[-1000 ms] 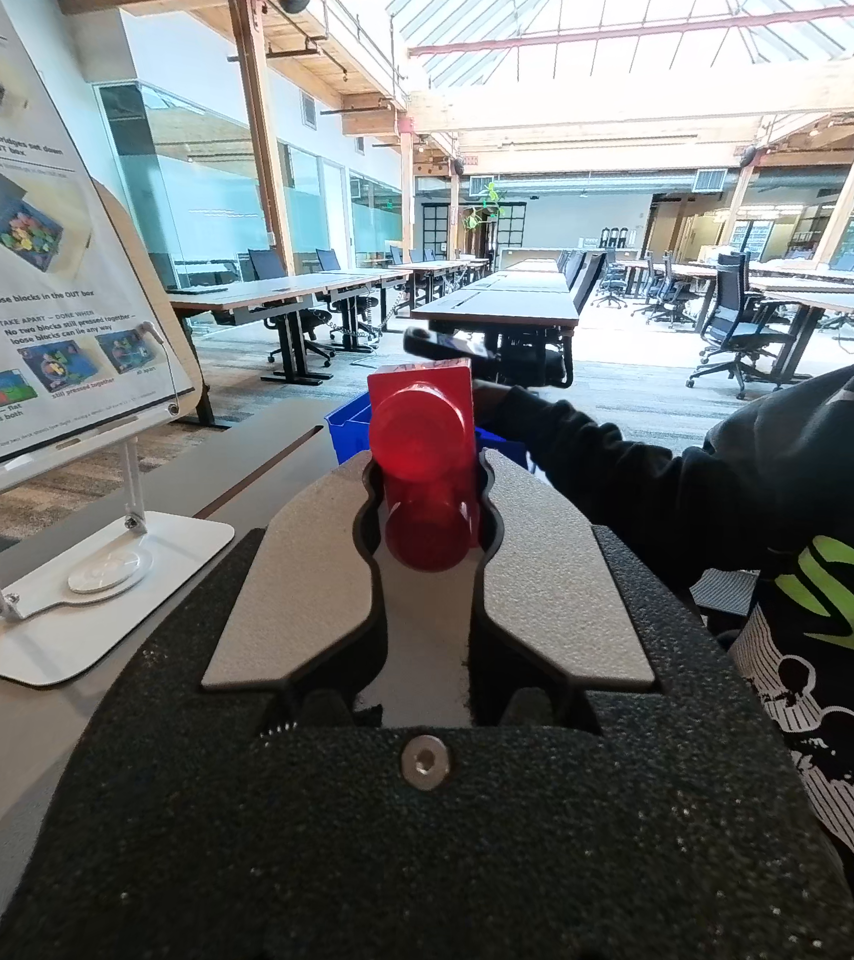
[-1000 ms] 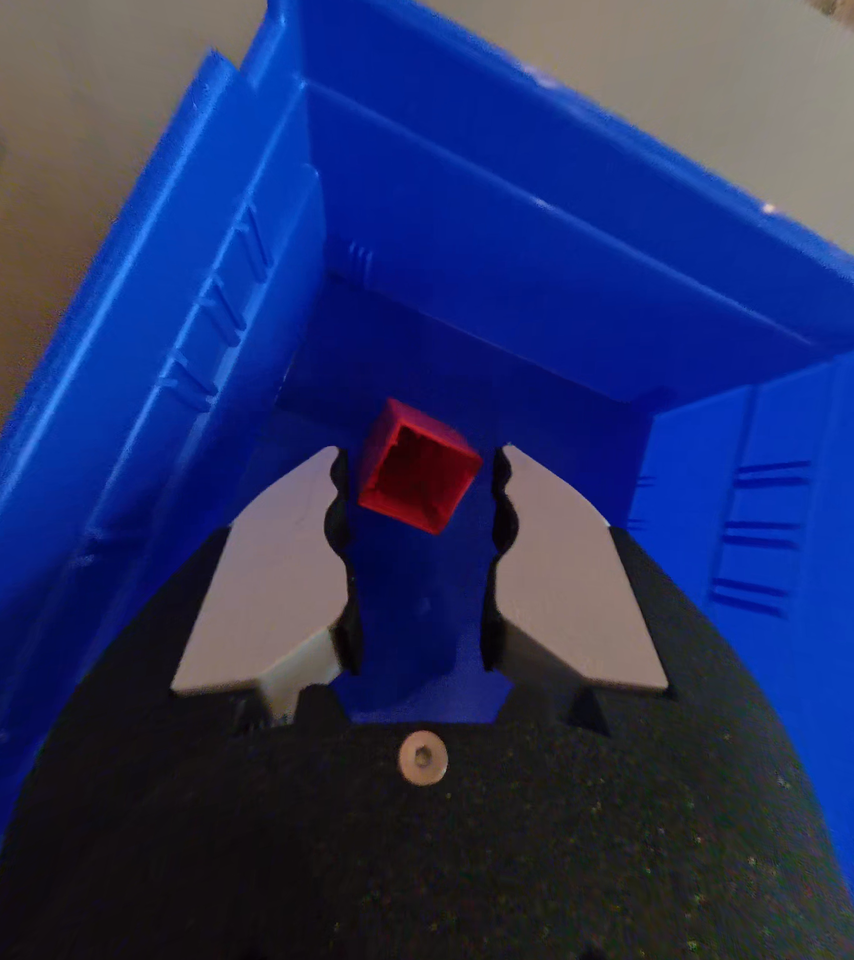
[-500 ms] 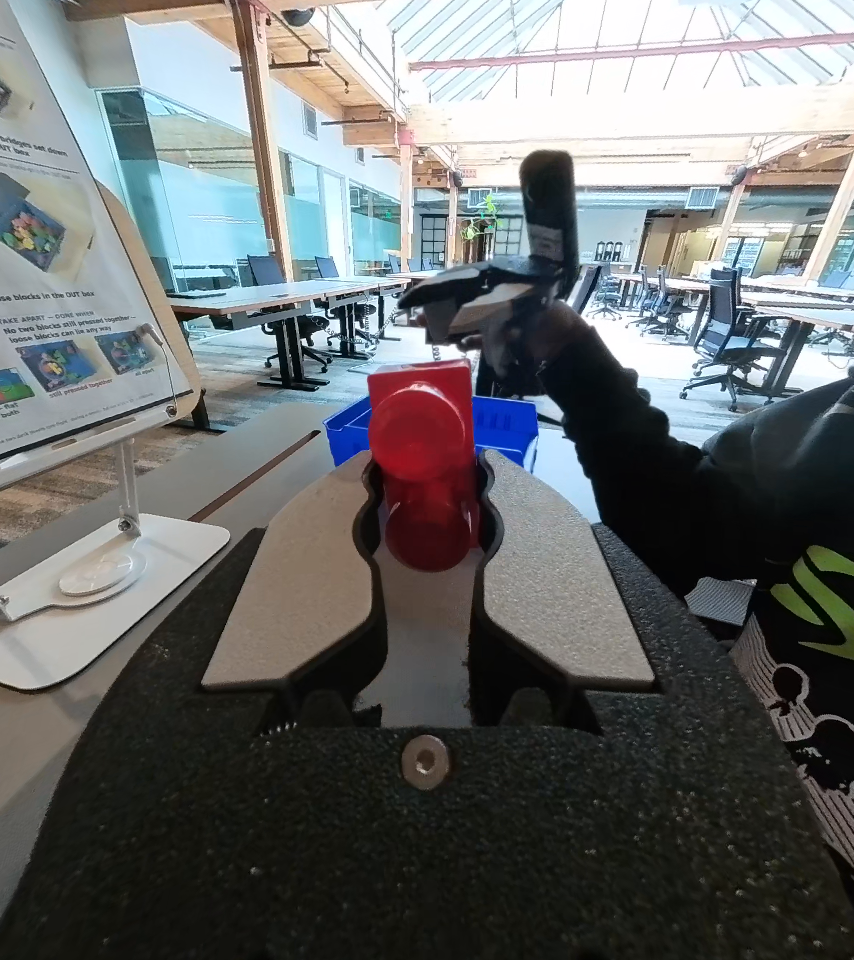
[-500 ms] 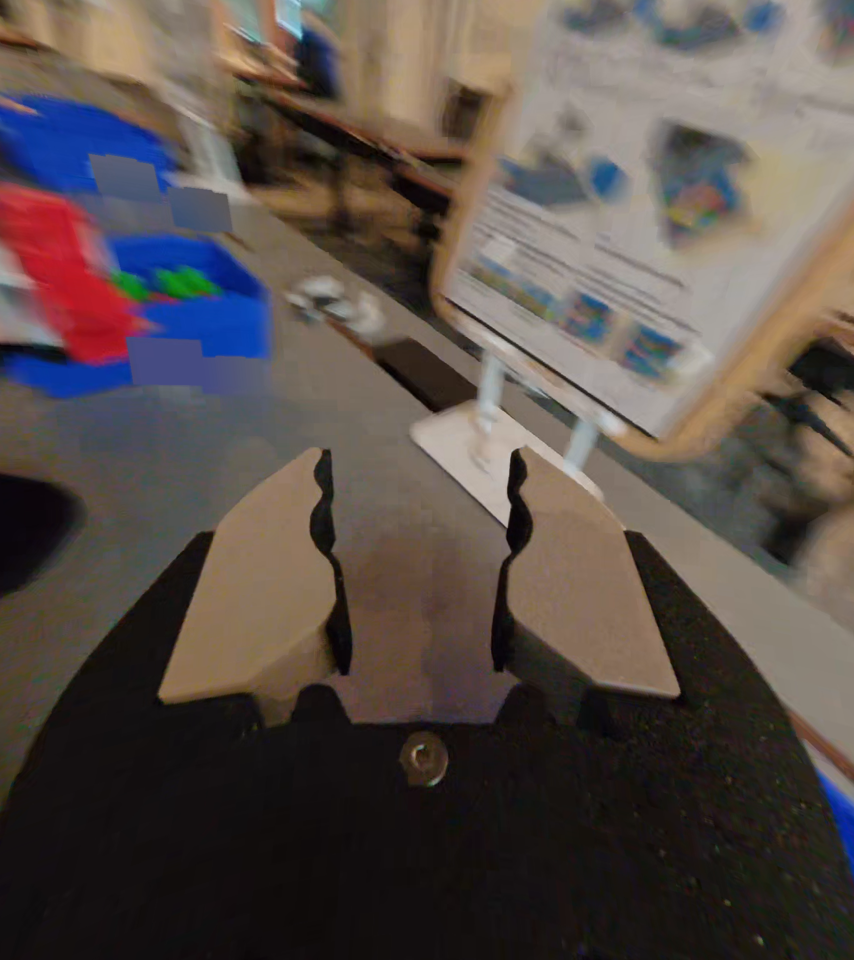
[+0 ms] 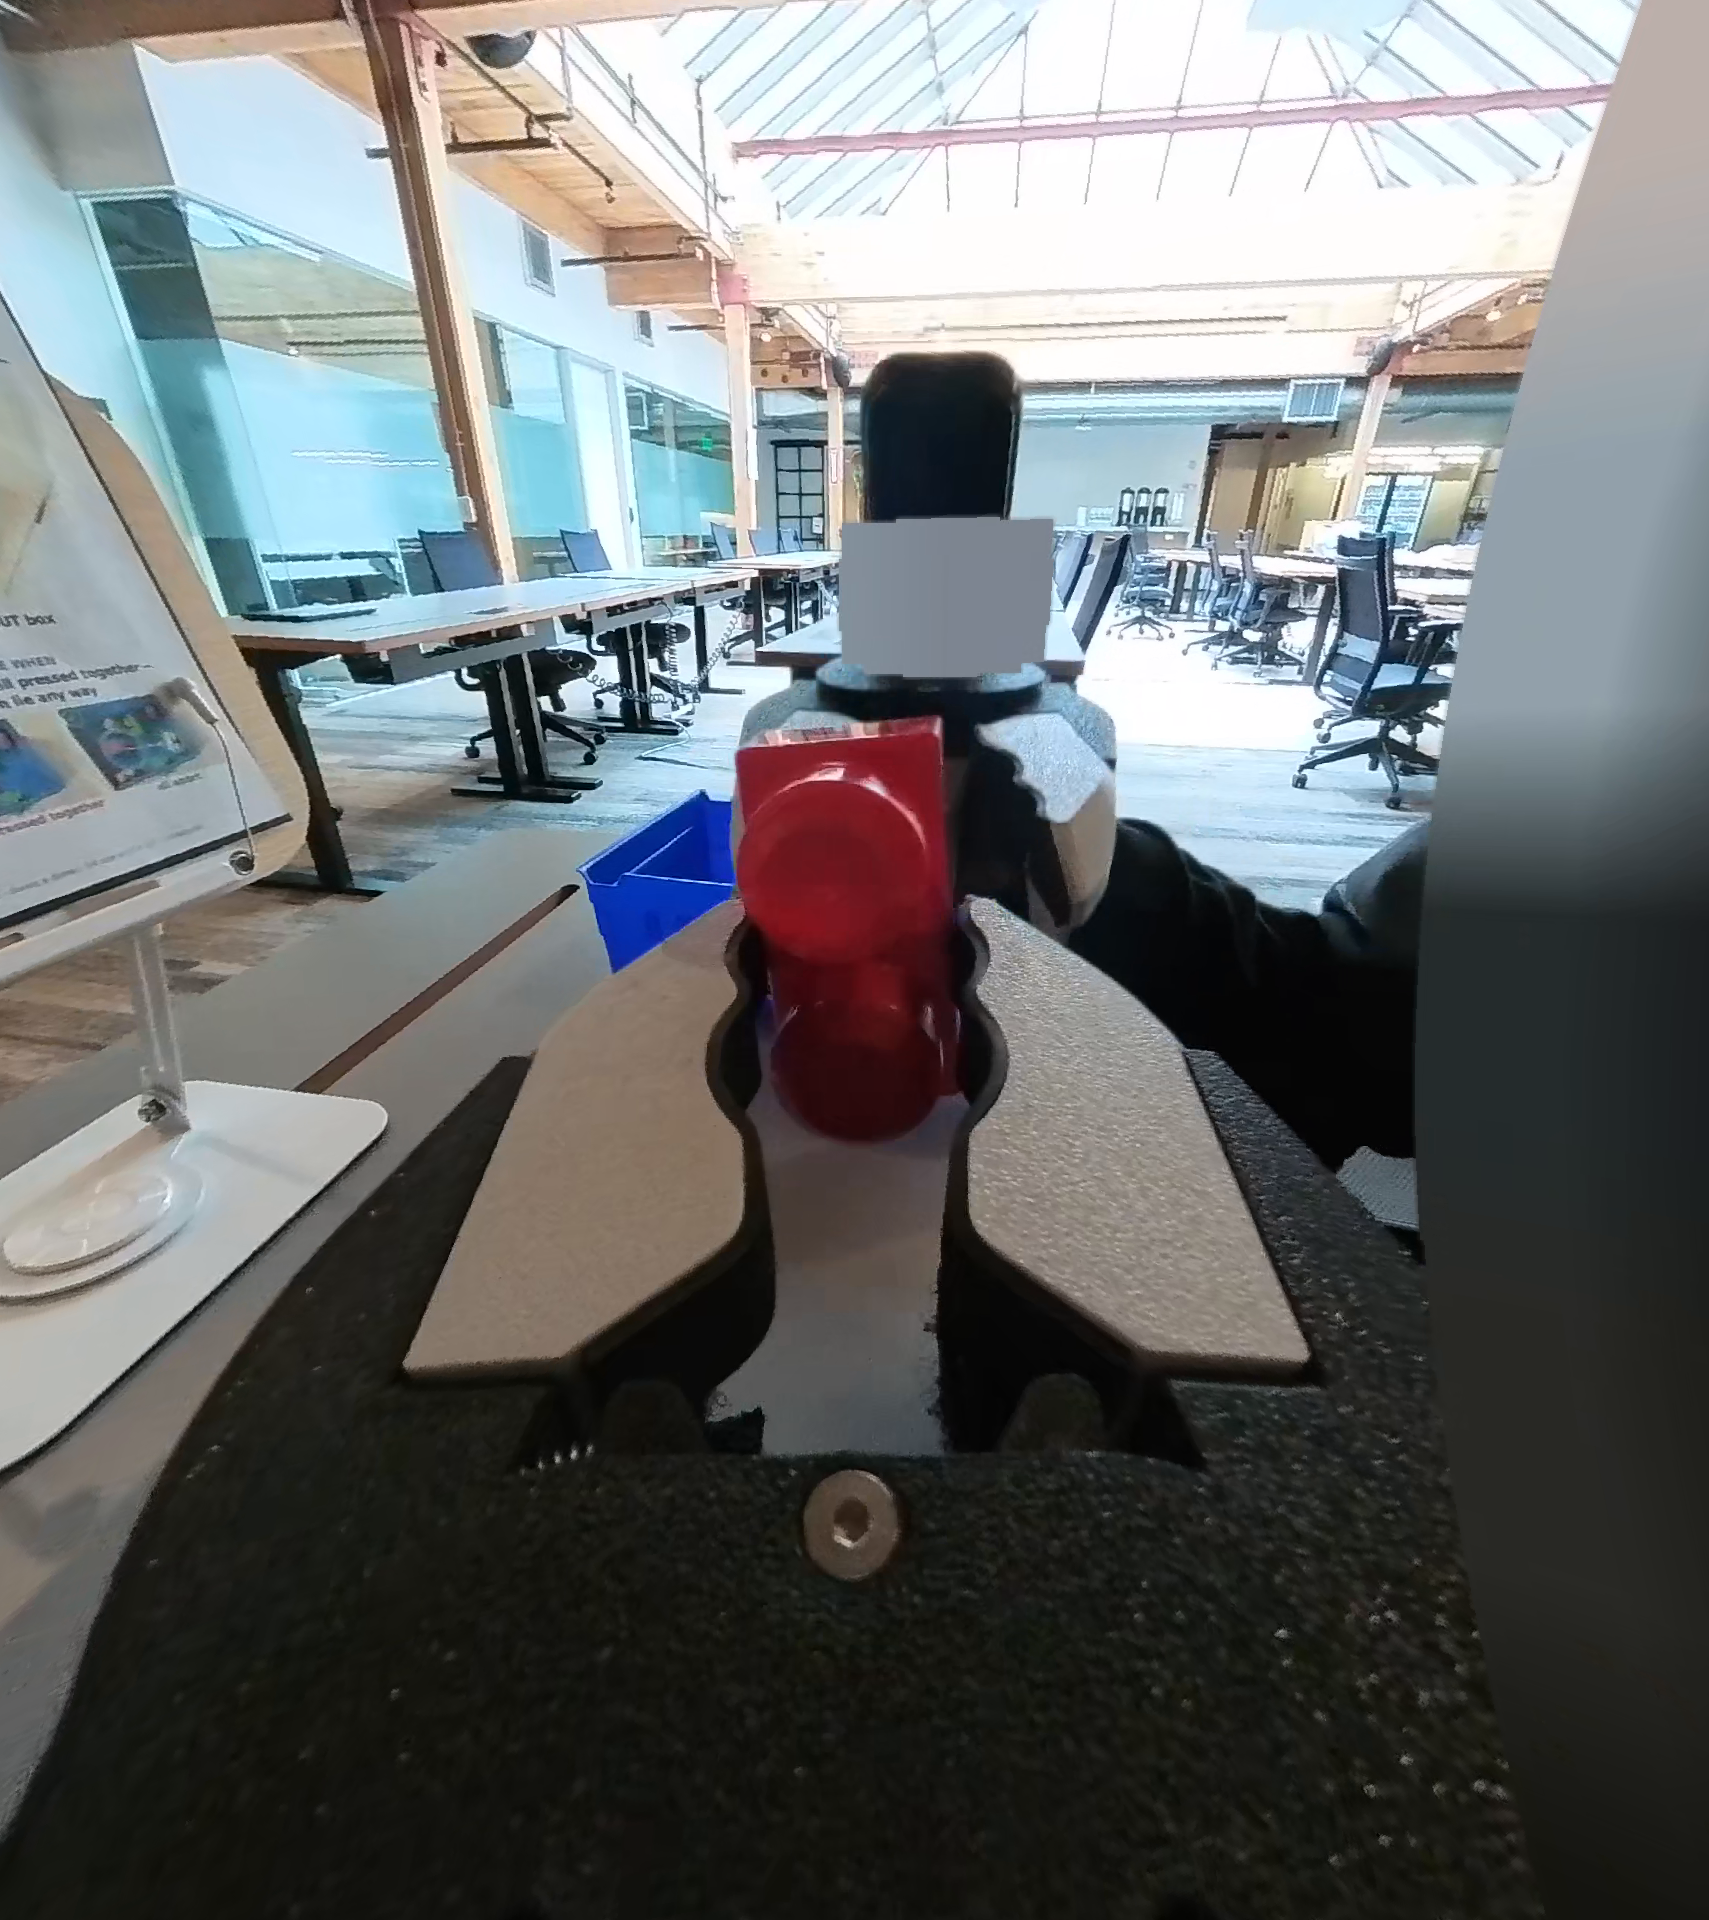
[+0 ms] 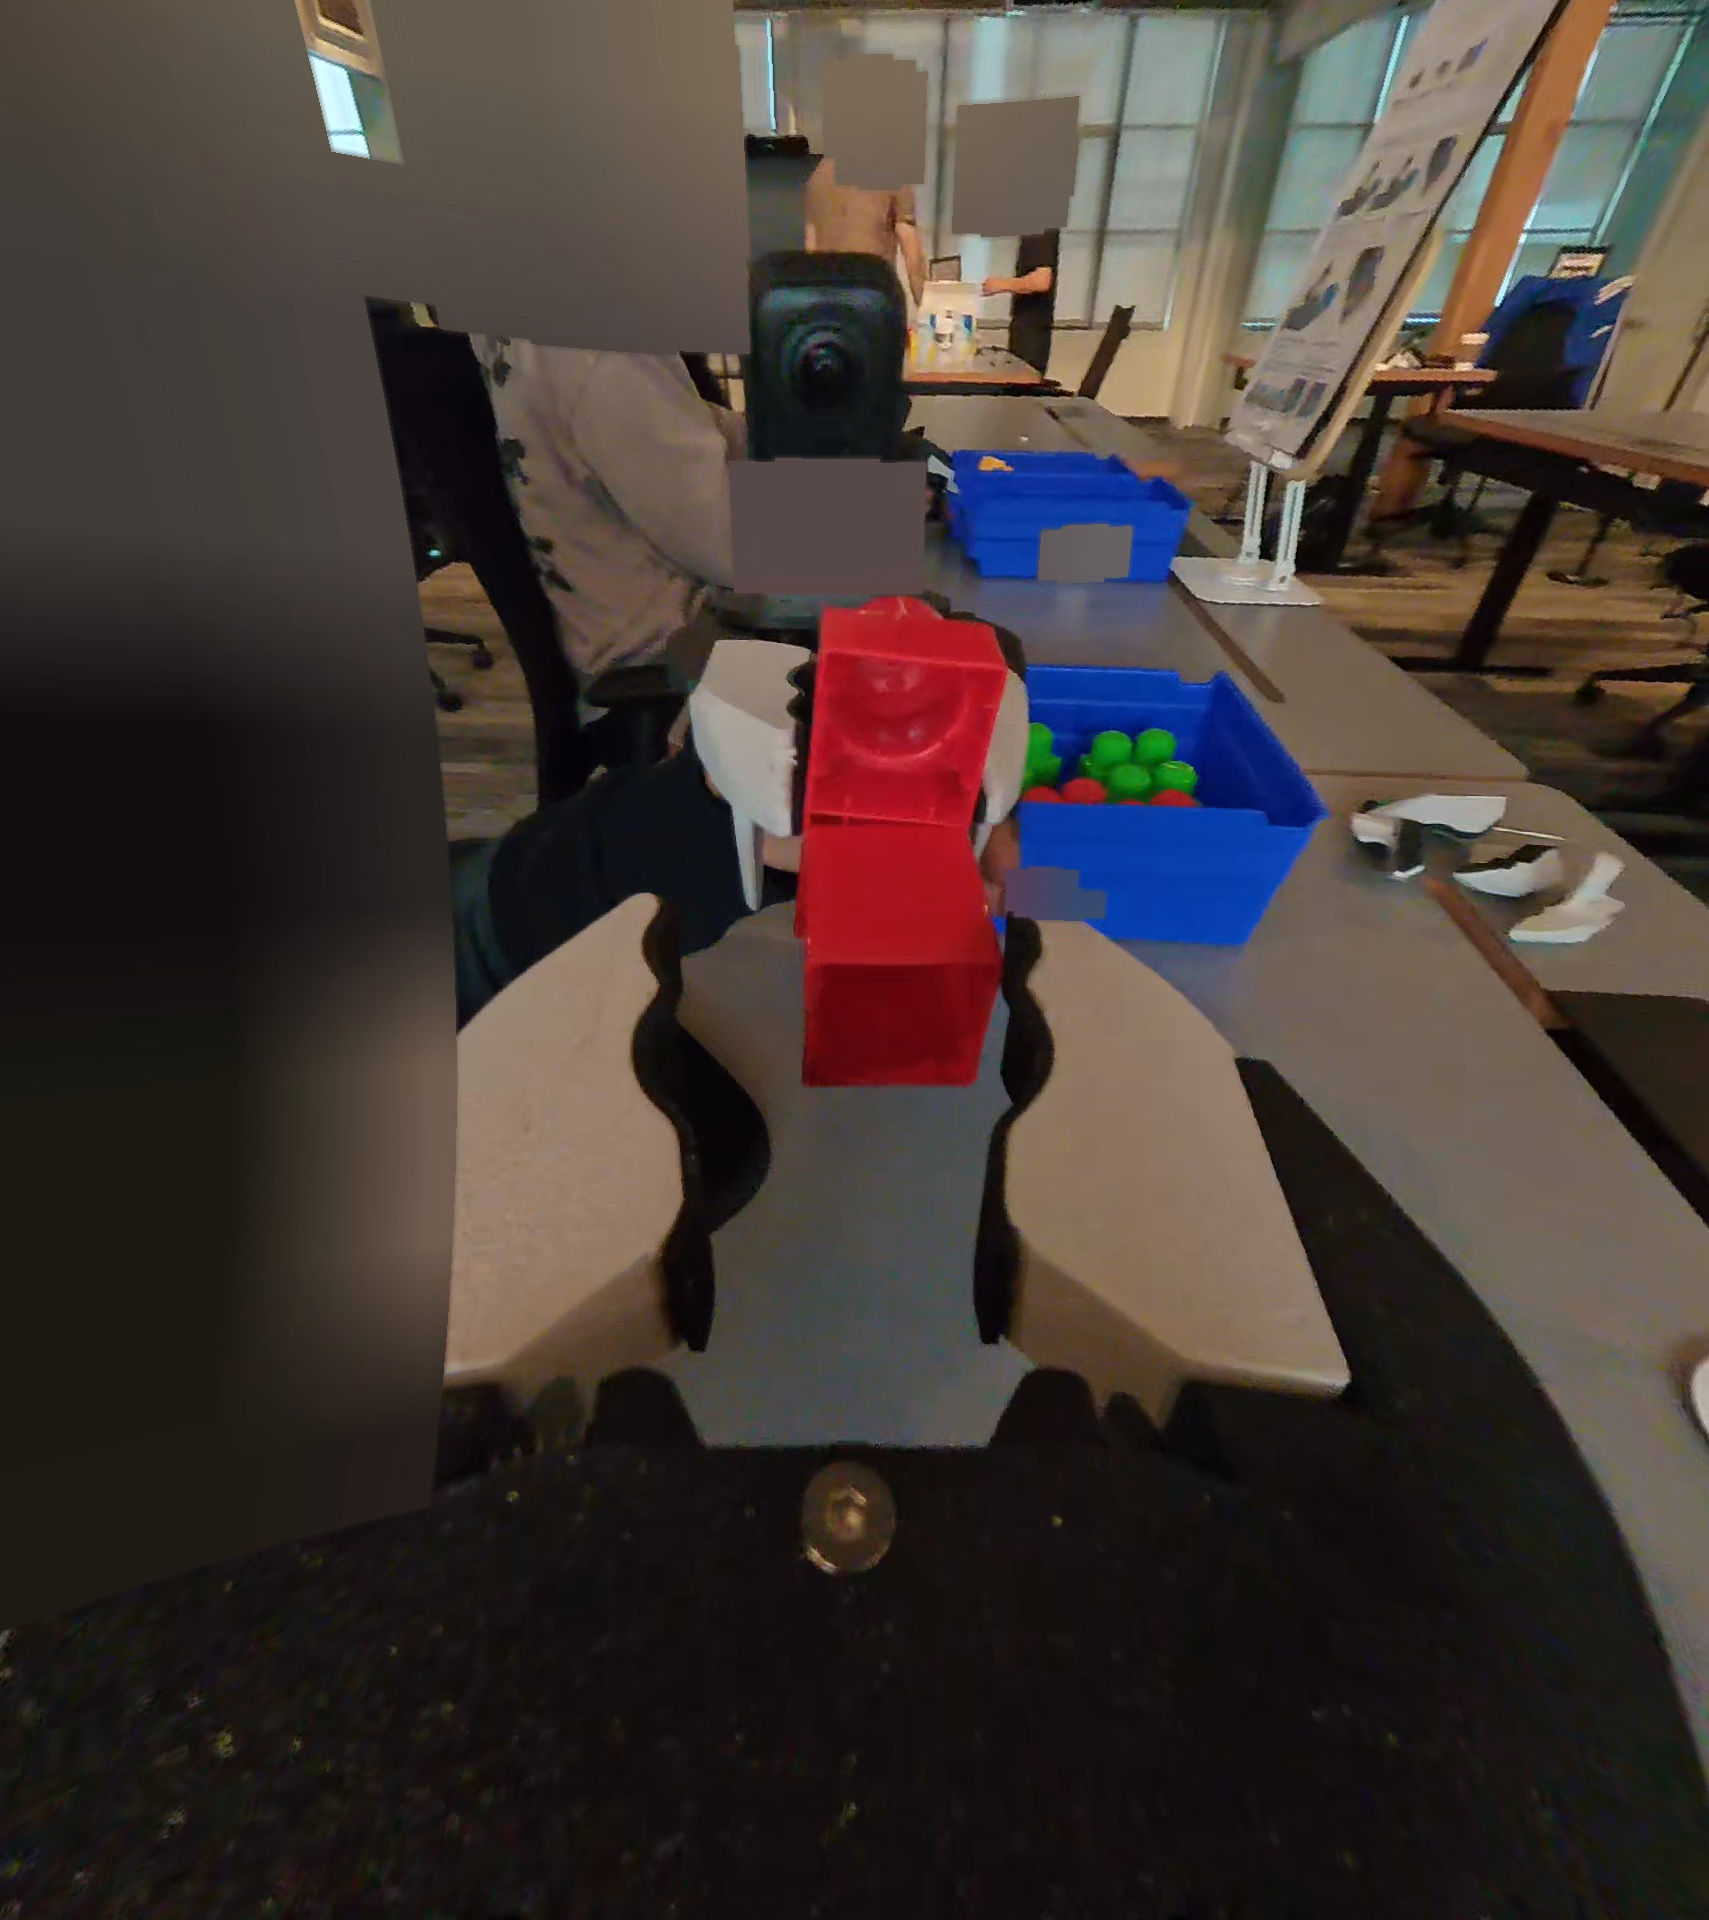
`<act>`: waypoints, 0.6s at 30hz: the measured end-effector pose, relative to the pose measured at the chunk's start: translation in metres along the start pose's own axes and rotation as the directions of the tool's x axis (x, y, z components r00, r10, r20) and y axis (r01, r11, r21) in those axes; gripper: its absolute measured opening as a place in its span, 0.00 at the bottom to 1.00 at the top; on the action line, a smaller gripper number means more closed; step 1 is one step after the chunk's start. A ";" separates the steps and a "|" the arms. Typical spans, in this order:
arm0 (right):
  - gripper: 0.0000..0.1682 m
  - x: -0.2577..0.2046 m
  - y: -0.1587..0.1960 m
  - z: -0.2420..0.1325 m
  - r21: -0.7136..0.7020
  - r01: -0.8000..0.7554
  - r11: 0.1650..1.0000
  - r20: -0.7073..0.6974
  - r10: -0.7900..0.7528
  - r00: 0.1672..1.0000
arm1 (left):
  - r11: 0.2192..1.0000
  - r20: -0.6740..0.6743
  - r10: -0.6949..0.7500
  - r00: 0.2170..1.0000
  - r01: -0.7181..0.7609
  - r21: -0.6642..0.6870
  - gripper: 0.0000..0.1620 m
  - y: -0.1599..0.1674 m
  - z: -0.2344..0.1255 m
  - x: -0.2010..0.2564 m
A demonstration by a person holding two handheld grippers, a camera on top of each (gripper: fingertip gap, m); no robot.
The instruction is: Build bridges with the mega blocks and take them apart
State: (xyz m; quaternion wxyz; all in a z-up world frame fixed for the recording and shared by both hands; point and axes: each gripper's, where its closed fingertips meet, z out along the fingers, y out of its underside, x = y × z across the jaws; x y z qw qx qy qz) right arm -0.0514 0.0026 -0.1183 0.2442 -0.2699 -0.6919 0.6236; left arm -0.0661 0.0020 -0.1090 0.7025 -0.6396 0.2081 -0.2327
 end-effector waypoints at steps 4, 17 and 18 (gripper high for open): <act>0.33 0.001 0.005 0.006 0.002 -0.012 1.000 0.010 0.012 1.000 | 1.000 -0.009 -0.001 1.000 0.001 0.001 0.21 0.000 0.002 0.002; 0.21 0.001 0.006 0.001 -0.034 0.048 0.998 -0.002 -0.048 0.999 | 0.999 -0.024 0.037 0.999 -0.038 -0.020 0.21 0.001 0.004 0.009; 0.21 0.001 0.006 0.000 -0.040 0.050 0.998 -0.003 -0.050 0.999 | 0.999 -0.024 0.039 0.999 -0.040 -0.023 0.21 0.001 0.005 0.009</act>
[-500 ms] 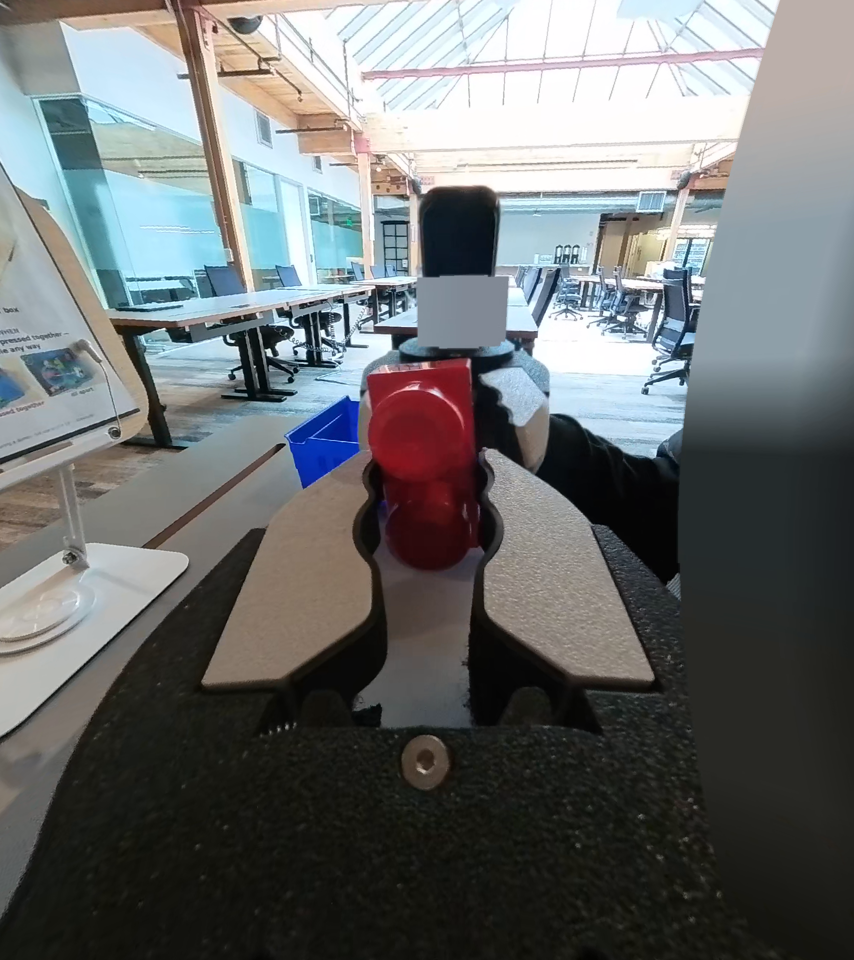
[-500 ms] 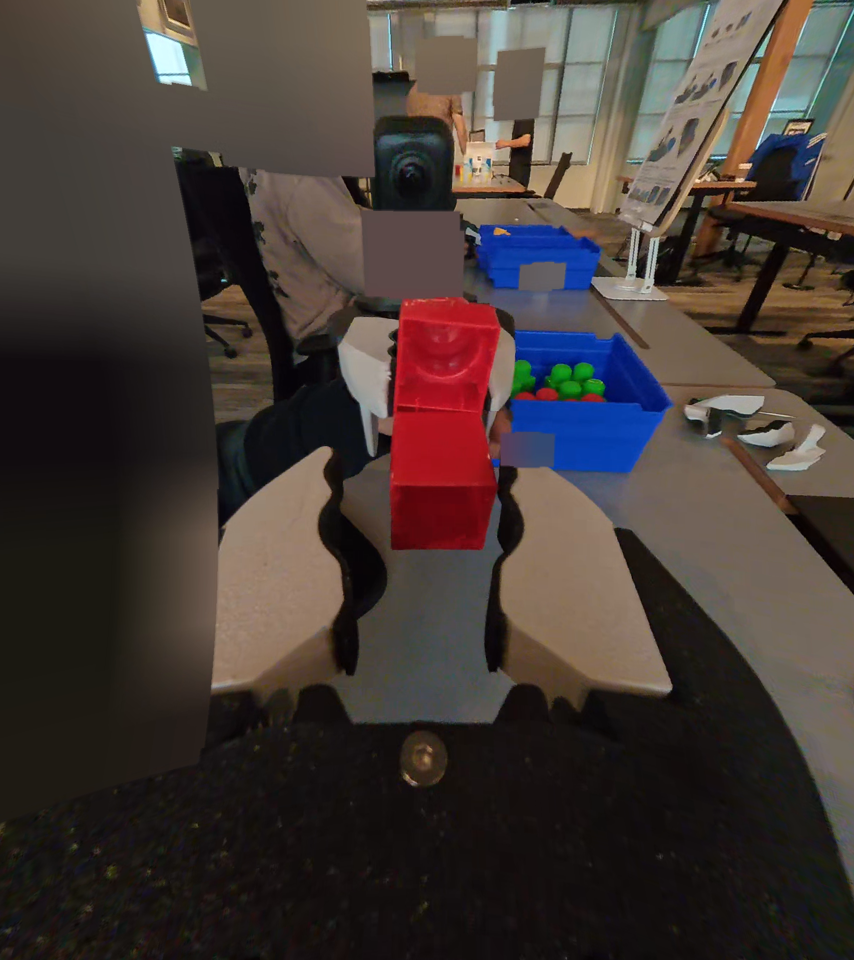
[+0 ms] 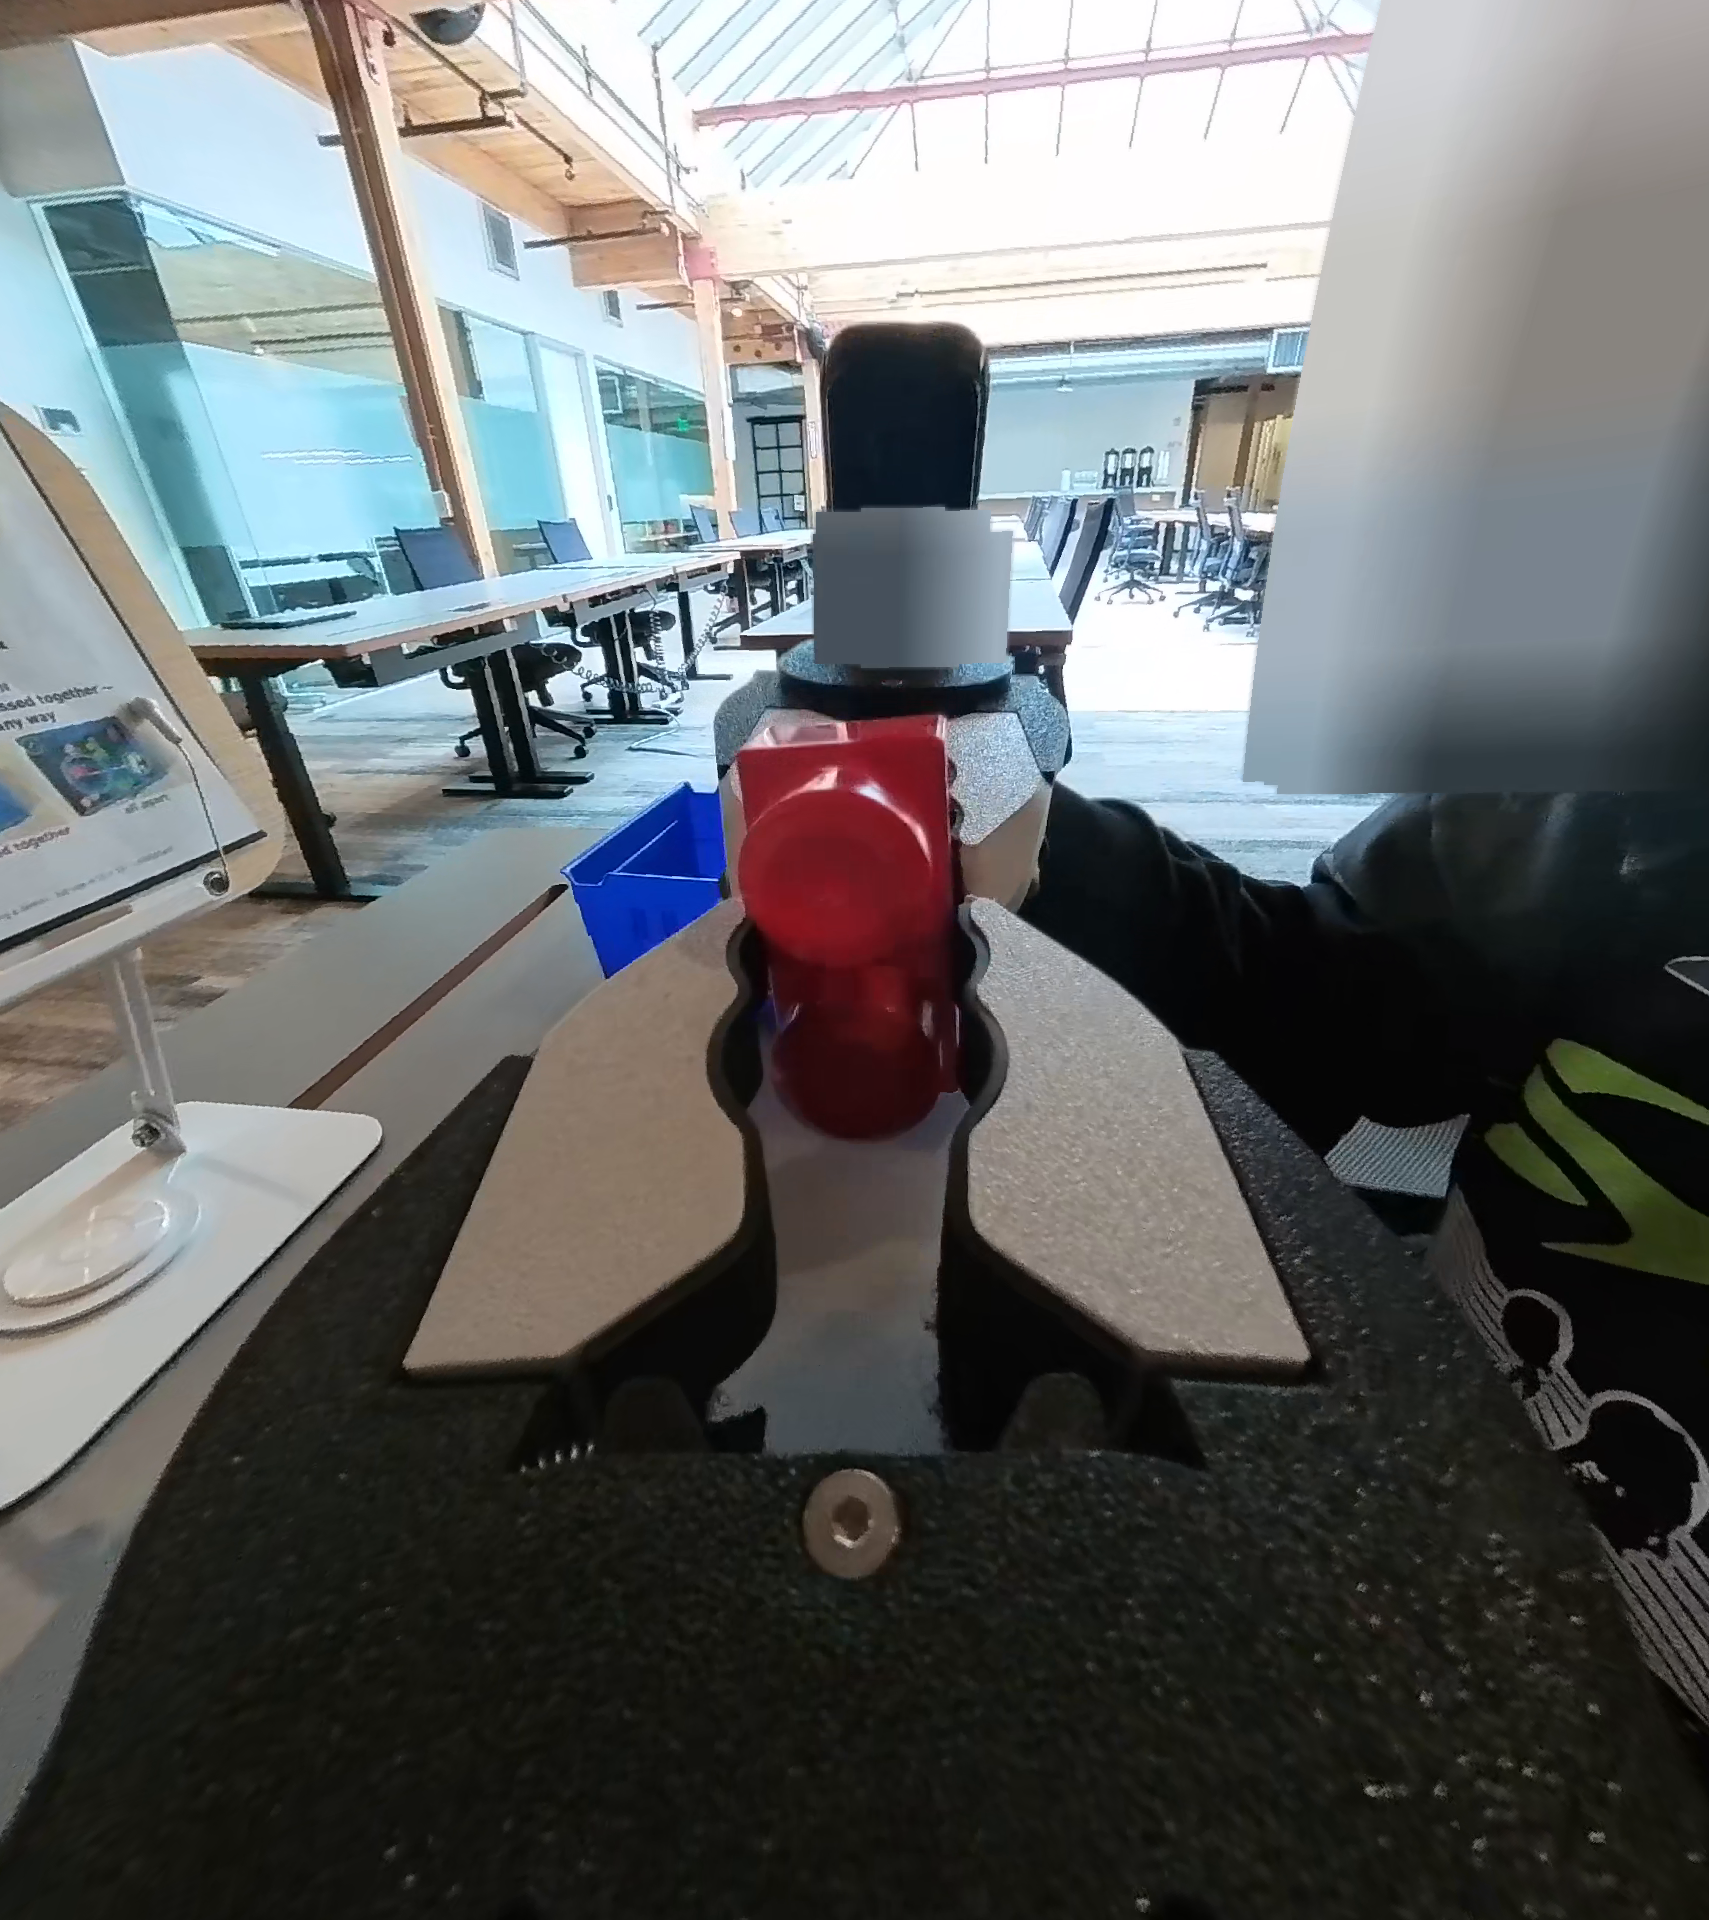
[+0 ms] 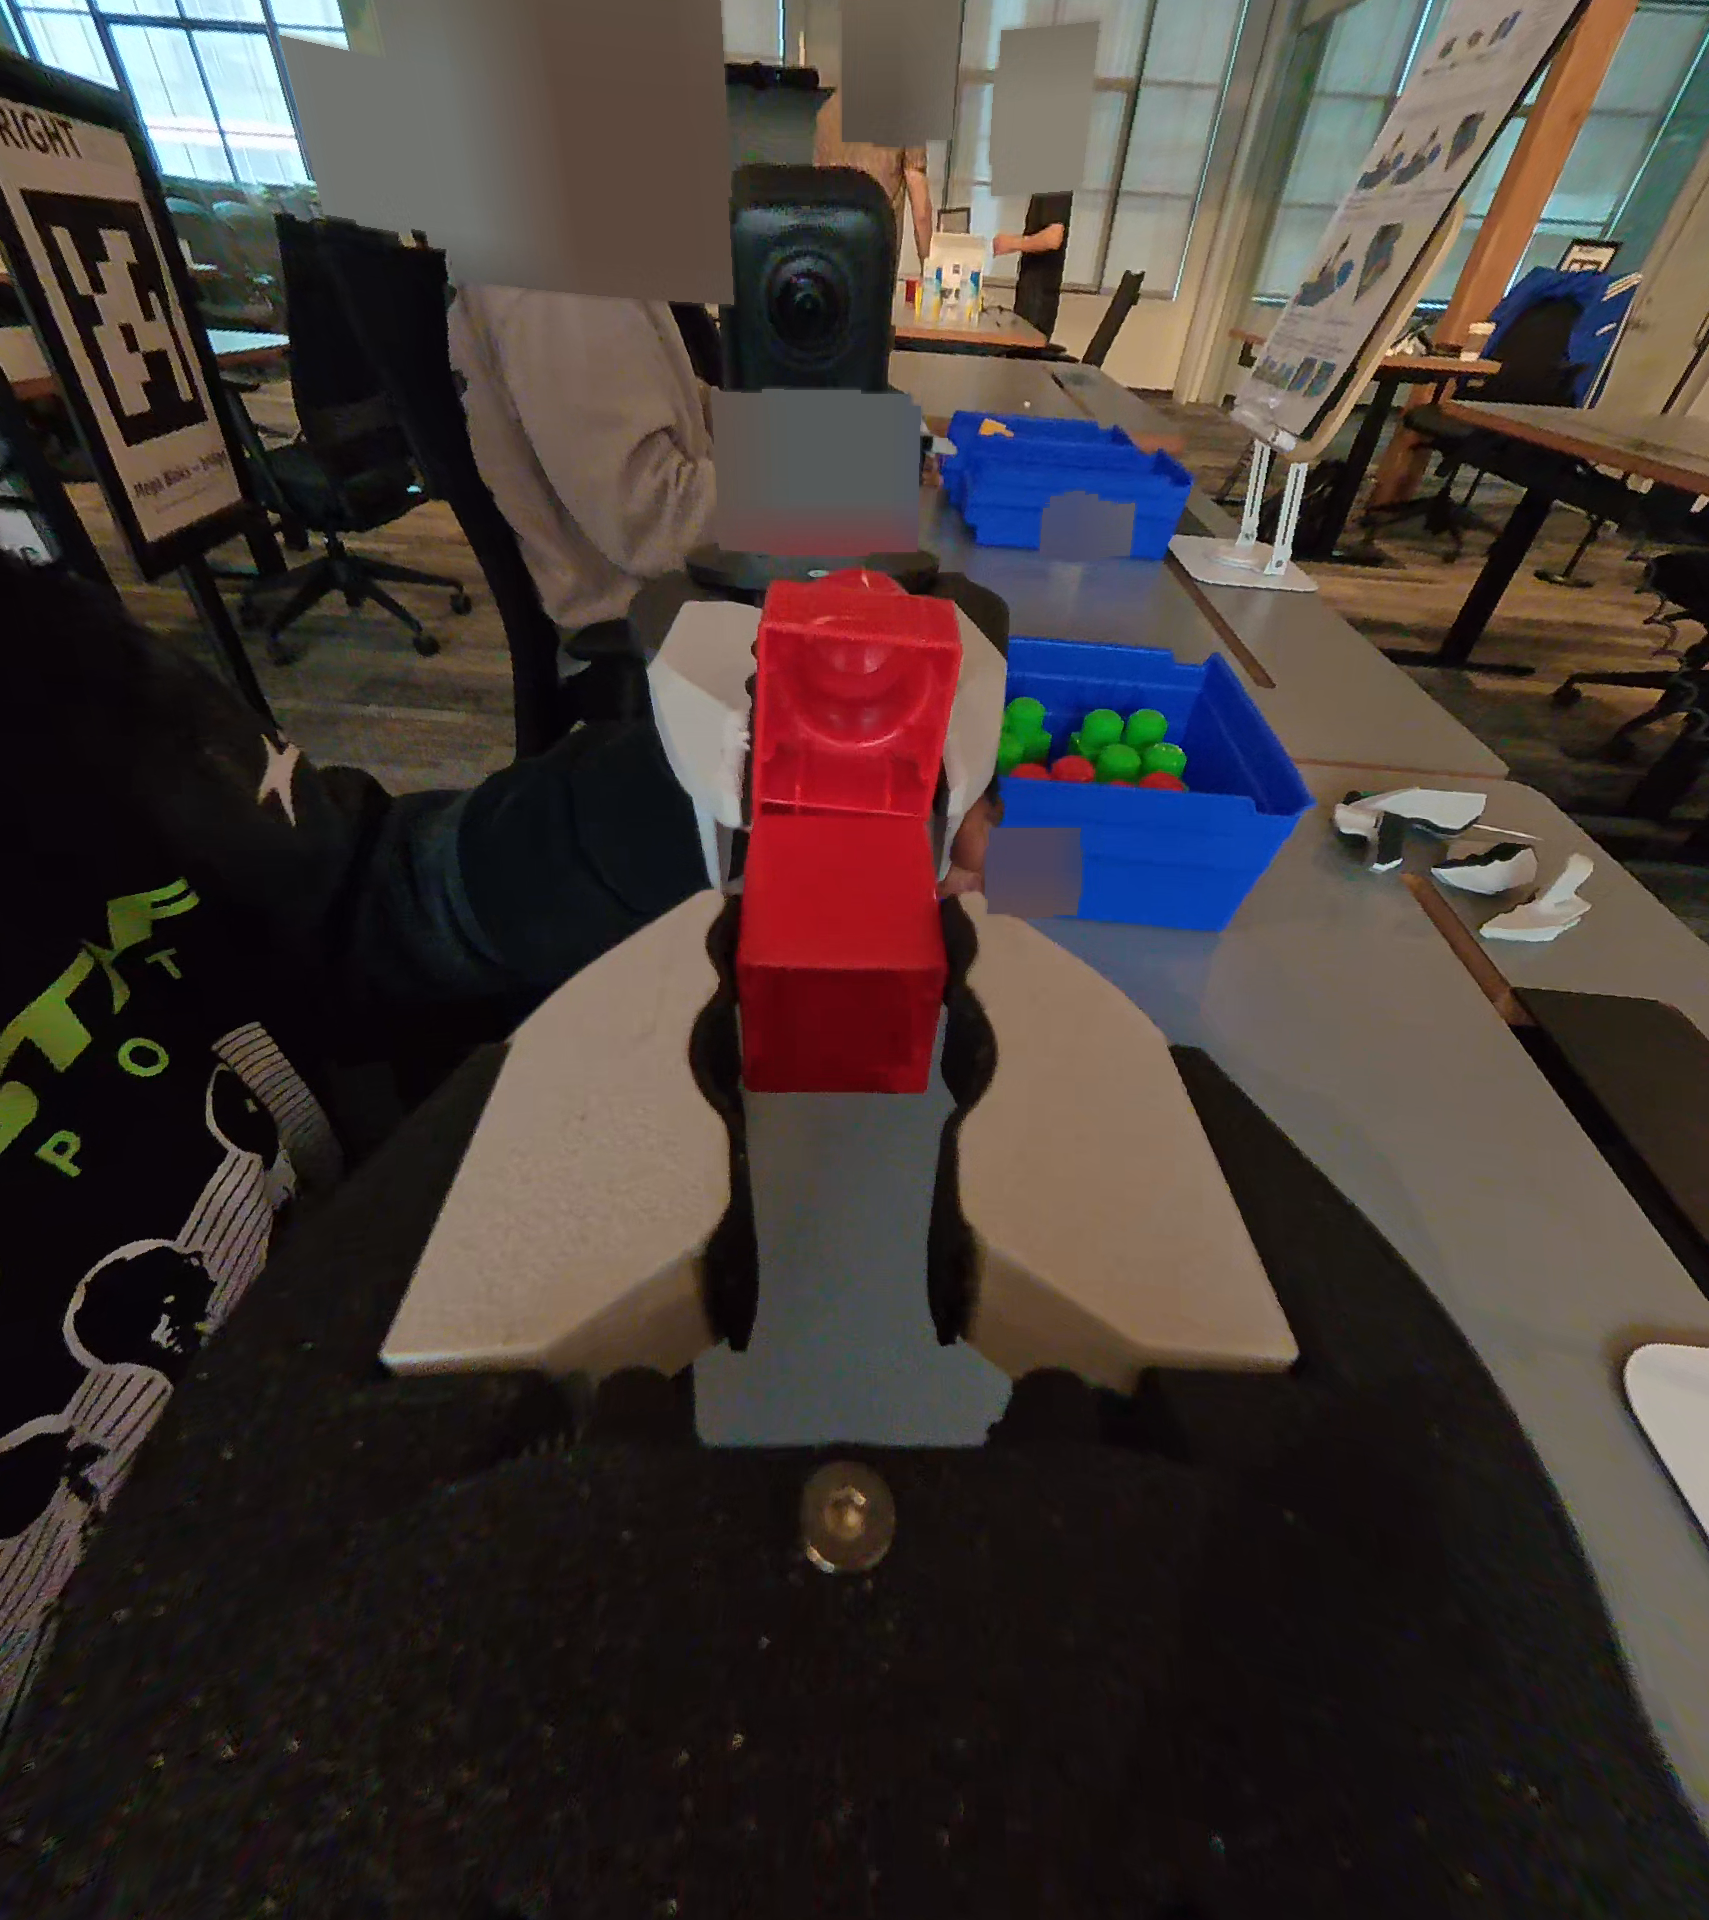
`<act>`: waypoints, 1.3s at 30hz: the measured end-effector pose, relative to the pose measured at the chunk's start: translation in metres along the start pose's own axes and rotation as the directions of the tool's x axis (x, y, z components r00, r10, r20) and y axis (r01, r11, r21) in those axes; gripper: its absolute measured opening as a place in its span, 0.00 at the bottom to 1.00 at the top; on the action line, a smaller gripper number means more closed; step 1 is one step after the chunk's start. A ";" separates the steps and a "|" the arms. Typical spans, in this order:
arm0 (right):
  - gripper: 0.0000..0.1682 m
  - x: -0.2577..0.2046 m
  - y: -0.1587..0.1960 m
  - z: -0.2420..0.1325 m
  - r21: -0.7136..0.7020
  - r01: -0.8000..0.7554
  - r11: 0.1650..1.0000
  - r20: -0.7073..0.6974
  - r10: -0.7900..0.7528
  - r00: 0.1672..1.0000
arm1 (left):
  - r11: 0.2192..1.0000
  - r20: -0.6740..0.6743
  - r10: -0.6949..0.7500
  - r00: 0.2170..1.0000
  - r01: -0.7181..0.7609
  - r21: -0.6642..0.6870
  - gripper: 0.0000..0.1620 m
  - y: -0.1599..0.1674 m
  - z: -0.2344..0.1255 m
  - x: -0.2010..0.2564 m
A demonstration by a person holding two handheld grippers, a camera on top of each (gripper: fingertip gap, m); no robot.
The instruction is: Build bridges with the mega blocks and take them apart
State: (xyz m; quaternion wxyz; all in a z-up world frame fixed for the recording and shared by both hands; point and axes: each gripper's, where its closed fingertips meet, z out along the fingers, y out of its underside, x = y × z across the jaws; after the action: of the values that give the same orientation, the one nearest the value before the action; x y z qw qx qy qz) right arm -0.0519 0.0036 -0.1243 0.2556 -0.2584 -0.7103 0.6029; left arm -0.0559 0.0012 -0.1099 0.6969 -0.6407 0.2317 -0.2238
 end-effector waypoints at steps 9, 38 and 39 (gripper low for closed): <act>0.21 0.000 0.003 -0.007 -0.039 0.016 0.999 -0.004 -0.016 1.000 | 1.000 -0.003 -0.003 1.000 0.003 -0.010 0.21 0.001 0.004 0.001; 0.21 0.130 0.192 -0.370 -0.167 -0.666 0.727 -0.977 -0.030 0.212 | 0.998 0.087 0.039 0.995 -0.035 -0.046 0.21 0.003 -0.024 -0.011; 0.21 0.133 0.204 -0.371 -0.160 -0.681 0.715 -0.978 -0.024 0.205 | 0.998 0.088 0.042 0.995 -0.038 -0.053 0.21 0.004 -0.023 -0.011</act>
State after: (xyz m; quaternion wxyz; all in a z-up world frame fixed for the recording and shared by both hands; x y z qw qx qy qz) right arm 0.1120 0.3908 -0.2664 0.3843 -0.7785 -0.4800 0.1255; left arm -0.0787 -0.0096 -0.1152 0.6942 -0.6630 0.2188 -0.1751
